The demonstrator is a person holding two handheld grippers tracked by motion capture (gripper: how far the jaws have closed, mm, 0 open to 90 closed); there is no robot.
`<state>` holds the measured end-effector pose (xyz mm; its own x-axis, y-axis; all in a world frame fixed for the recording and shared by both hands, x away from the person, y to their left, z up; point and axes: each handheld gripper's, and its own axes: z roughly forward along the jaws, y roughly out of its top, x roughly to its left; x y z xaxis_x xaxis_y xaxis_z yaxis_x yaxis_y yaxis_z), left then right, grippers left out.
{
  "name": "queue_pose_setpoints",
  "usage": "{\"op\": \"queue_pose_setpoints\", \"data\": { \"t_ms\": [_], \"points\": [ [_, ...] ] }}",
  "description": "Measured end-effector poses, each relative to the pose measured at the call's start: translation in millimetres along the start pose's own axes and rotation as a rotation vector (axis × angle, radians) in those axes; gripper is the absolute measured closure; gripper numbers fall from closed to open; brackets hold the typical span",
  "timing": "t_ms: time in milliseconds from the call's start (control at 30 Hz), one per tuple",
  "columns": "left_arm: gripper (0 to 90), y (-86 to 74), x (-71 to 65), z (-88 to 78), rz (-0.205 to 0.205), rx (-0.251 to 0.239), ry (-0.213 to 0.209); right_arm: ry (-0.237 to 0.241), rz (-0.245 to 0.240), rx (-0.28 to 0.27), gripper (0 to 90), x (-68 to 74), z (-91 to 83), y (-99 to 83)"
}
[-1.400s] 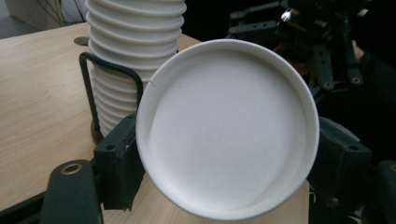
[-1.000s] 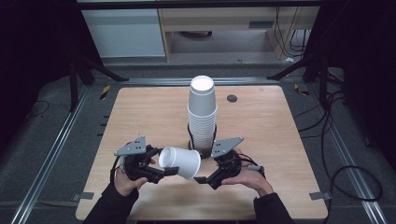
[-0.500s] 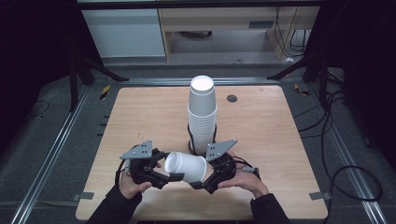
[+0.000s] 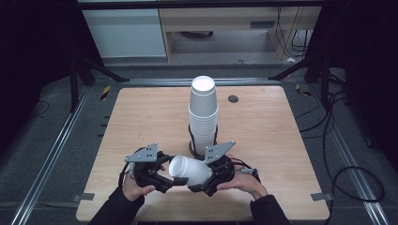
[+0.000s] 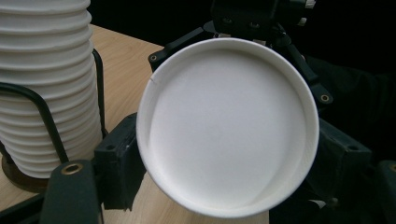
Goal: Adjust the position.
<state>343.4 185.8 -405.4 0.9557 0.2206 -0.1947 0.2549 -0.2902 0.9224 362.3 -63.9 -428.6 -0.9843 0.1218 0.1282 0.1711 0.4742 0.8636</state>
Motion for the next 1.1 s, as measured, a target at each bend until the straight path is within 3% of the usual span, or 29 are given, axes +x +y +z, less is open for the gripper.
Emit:
{"op": "queue_pose_setpoints", "data": {
  "t_ms": [233, 467, 733, 1000, 1100],
  "points": [
    [21.5, 0.1, 1.0, 0.0, -0.014, -0.008, -0.002, 0.003, 0.002, 0.006, 7.7, -0.7, -3.2, 0.2],
    [17.4, 3.8, 3.2, -11.0, -0.005, 0.001, 0.017, -0.009, -0.001, 0.037, 7.9, -3.7, -7.1, -2.6],
    [15.2, -2.5, 15.4, -15.7, -0.004, 0.128, 0.068, -0.112, -0.029, 0.114, 7.8, -9.6, -19.1, -6.2],
    [14.3, -14.1, 17.6, 6.8, 0.019, 0.312, 0.081, -0.159, -0.071, 0.232, 7.7, -9.5, -7.6, -10.9],
    [14.1, -16.4, 15.3, 13.9, 0.035, 0.356, 0.073, -0.163, -0.094, 0.277, 7.7, -8.4, -0.9, -11.2]
  ]
}}
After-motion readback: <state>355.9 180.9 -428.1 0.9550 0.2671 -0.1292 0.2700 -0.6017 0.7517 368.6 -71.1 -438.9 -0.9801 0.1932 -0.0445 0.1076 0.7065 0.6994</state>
